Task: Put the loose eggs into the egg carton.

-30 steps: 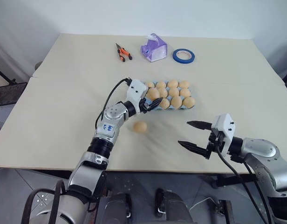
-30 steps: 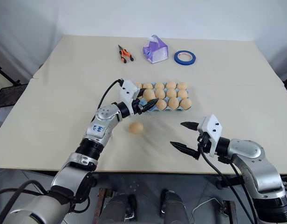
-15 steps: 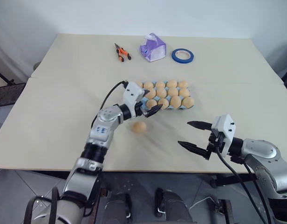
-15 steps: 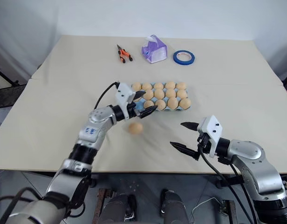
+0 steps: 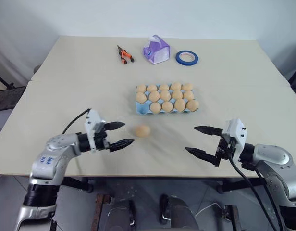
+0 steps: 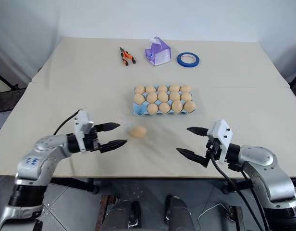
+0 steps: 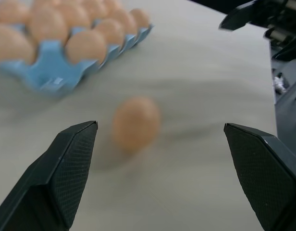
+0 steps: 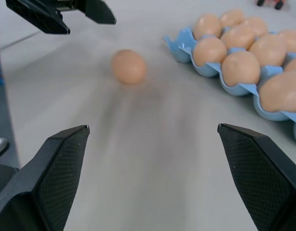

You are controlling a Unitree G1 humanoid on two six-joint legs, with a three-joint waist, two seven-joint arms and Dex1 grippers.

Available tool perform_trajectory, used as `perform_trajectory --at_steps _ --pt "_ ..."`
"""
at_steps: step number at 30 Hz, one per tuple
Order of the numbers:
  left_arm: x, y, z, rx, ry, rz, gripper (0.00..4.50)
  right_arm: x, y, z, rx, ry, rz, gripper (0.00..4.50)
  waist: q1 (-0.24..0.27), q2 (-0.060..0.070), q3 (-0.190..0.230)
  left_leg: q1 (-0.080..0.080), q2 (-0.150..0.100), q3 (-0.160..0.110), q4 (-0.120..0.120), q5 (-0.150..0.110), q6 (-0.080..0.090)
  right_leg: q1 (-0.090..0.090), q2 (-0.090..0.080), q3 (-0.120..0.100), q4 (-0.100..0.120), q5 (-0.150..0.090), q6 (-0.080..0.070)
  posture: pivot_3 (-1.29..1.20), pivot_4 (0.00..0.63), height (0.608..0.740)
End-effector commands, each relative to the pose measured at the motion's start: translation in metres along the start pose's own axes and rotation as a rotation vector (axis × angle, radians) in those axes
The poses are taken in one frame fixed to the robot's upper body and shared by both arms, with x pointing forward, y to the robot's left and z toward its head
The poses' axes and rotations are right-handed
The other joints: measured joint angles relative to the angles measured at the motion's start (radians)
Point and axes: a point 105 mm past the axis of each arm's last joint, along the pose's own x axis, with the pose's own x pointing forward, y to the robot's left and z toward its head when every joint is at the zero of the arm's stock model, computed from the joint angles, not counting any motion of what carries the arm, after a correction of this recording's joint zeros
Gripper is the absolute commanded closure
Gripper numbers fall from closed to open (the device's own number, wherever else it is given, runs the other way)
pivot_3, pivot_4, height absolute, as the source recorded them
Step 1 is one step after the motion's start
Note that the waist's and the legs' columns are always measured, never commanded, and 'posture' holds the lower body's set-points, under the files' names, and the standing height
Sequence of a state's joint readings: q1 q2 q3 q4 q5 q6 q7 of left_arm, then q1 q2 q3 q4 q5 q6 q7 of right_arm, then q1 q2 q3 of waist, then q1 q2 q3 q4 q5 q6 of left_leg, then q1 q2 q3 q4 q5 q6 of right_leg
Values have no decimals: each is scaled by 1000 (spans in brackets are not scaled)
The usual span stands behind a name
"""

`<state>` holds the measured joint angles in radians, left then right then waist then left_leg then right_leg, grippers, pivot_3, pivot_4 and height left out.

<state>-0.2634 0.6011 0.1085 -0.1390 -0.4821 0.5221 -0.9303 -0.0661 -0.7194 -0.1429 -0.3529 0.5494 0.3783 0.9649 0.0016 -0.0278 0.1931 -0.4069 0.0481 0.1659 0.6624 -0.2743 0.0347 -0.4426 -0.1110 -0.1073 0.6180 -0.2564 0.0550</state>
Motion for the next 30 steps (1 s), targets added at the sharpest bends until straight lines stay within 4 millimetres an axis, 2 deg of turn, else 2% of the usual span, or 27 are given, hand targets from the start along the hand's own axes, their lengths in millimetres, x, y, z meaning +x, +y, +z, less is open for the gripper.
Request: perform_trajectory --at_steps 1,6,12,16,20,23,27,30 --pt "-23 2 3 26 -36 39 13 -13 3 15 -31 -112 14 0 0 0 0 0 0 0 0 0 0 0 0 0 0 0 0 0 150 740" --pt "-36 -4 -13 11 -2 40 13 -20 11 5 2 -123 46 0 0 0 0 0 0 0 -2 -1 0 0 0 0 -2 0 0 0 150 740" --pt "-36 -7 -18 3 -11 33 13 -31 20 -7 8 -77 71 0 1 0 0 0 1 0 -2 -1 0 0 0 1 -2 0 -1 0 150 740" --pt "-33 -6 -18 14 -15 28 13 -36 19 -13 8 -45 49 0 -1 0 0 0 0 0 -4 -1 0 0 0 1 -4 0 -1 0 150 740" --pt "-11 -4 -5 66 -58 16 13 -36 15 -13 8 -47 31 0 1 0 0 0 0 0 -5 -1 -1 0 0 0 -5 0 0 0 150 740" --pt "21 -2 12 122 -120 10 13 -33 13 -12 6 -51 24 0 13 0 0 0 0 0 -5 -1 -1 0 0 0 -5 0 0 0 150 740" --pt "56 11 32 164 -210 94 13 -31 12 -12 2 -47 13 0 25 0 0 0 -1 1 -4 -1 0 1 0 0 -5 1 1 0 150 740" --pt "74 8 30 167 -207 70 13 -30 13 -12 2 -47 4 0 21 0 0 0 -1 1 -4 -1 0 1 0 0 -6 1 2 0 150 740"
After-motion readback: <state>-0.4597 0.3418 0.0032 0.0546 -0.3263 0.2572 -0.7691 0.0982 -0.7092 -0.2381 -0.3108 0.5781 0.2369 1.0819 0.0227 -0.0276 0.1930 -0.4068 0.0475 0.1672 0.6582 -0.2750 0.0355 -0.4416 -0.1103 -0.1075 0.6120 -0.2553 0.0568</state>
